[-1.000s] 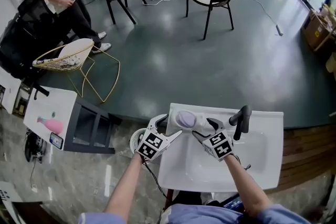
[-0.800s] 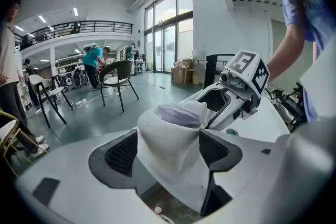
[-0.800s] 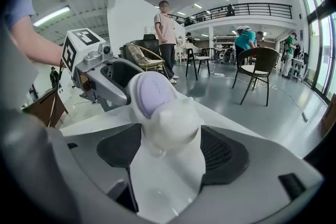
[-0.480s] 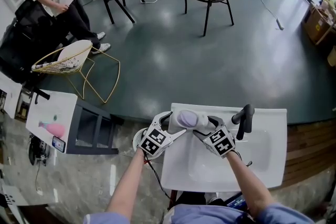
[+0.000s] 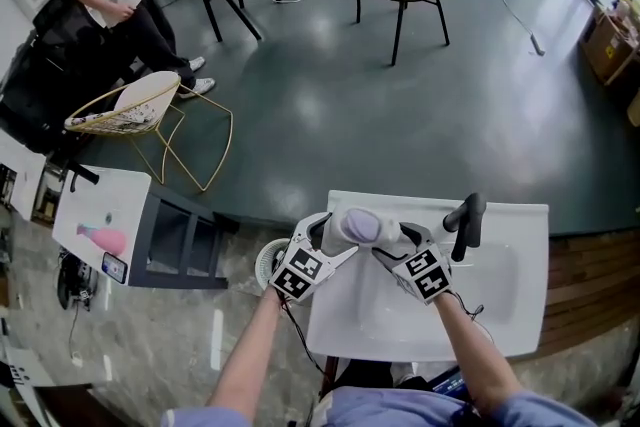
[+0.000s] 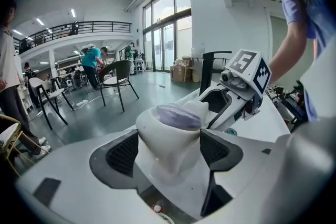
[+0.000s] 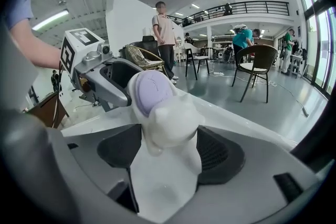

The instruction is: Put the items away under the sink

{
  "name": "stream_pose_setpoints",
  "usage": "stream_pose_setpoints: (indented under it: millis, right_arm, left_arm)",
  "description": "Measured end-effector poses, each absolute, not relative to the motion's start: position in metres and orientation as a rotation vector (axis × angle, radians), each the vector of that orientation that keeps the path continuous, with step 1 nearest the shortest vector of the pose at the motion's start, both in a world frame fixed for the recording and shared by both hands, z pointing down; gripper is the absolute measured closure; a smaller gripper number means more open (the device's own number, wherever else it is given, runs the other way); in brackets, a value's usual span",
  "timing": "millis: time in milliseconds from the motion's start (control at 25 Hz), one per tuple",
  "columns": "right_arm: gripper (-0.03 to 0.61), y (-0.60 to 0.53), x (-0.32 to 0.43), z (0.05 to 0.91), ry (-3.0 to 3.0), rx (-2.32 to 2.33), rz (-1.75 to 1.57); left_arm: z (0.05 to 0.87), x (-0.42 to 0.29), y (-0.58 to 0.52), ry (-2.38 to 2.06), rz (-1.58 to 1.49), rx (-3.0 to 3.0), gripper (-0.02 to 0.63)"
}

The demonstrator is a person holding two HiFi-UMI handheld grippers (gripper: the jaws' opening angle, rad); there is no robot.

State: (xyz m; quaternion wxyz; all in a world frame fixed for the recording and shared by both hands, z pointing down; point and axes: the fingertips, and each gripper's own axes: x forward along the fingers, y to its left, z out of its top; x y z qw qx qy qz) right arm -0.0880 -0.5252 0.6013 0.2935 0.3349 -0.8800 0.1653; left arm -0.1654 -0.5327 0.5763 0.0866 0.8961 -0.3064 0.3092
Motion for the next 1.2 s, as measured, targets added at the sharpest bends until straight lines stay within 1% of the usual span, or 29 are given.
stream_pose_setpoints:
  millis: [360, 520, 760, 920, 1200]
  right_arm:
    - [0.245, -0.503, -0.083, 0.603, -2.343, 0.876, 0.511]
    - [0.245, -0.506, -0.086, 0.604, -2.352, 0.870, 0.510]
    - [0.244, -0.508, -0.090, 0.605, -2.353, 0.860, 0.512]
    - [0.245, -0.511, -0.092, 0.606, -2.352, 0.872, 0.517]
    - [0.245, -0.515, -0.090, 0.599, -2.354, 0.861, 0.478]
  left_arm:
    - [0.575, -0.163, -0.514, -0.940, 0.851, 2.638, 0.244]
    - [0.577, -0.166, -0.517, -0.925, 0.872, 2.659, 0.244]
    - [0.586, -0.172, -0.515, -0.798, 1.030, 2.721, 0.244]
    - [0.600, -0.174, -0.524, -0.851, 1.146, 2.719, 0.244]
    - [0.598, -0.174, -0.524, -0.940, 1.127, 2.653, 0.245]
